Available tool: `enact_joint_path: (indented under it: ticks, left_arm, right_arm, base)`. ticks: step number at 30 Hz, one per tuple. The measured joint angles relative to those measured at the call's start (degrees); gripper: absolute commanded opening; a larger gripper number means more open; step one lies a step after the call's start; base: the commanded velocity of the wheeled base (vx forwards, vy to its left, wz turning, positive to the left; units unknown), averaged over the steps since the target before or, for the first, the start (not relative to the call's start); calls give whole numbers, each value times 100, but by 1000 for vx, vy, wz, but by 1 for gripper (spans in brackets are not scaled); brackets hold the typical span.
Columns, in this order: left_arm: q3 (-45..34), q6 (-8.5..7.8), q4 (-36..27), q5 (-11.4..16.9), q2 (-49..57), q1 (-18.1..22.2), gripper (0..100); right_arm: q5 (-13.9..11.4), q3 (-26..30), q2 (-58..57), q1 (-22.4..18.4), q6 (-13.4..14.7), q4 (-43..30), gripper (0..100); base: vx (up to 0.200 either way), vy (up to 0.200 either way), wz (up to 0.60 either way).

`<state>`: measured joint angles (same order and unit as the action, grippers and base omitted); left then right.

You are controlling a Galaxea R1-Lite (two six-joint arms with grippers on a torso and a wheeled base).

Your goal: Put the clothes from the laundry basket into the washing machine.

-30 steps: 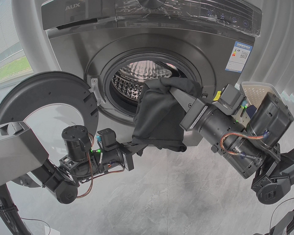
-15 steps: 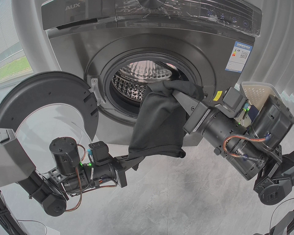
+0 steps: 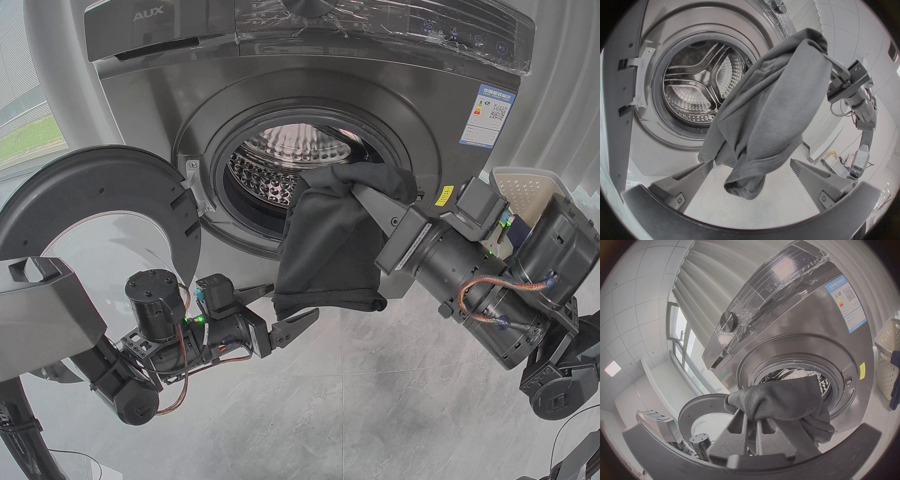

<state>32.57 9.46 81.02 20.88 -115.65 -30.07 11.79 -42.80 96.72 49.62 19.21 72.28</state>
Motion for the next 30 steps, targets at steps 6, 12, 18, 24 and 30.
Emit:
enact_joint_path:
  ticks: [6, 12, 18, 24, 30]
  left_arm:
    - [372, -5, 24, -69, -304, 83, 100]
    - [623, -2, 46, -83, -478, 106, 0]
    - [649, -2, 183, -77, -500, 28, 0]
    - [485, -2, 453, -79, -441, -60, 0]
    - [-83, -24, 649, -80, -140, -189, 0]
  right_arm:
    - [0, 6, -22, 20, 2, 0, 0]
    - [0, 11, -30, 27, 2, 0, 0]
    - [0, 11, -28, 29, 2, 1, 0]
    - [-5, 44, -28, 20, 2, 4, 0]
    - [-22, 113, -17, -28, 0, -10, 0]
  base:
    - [0, 0, 0]
    - [0, 0, 0]
    - [0, 0, 0]
    - [0, 0, 0]
    - [0, 0, 0]
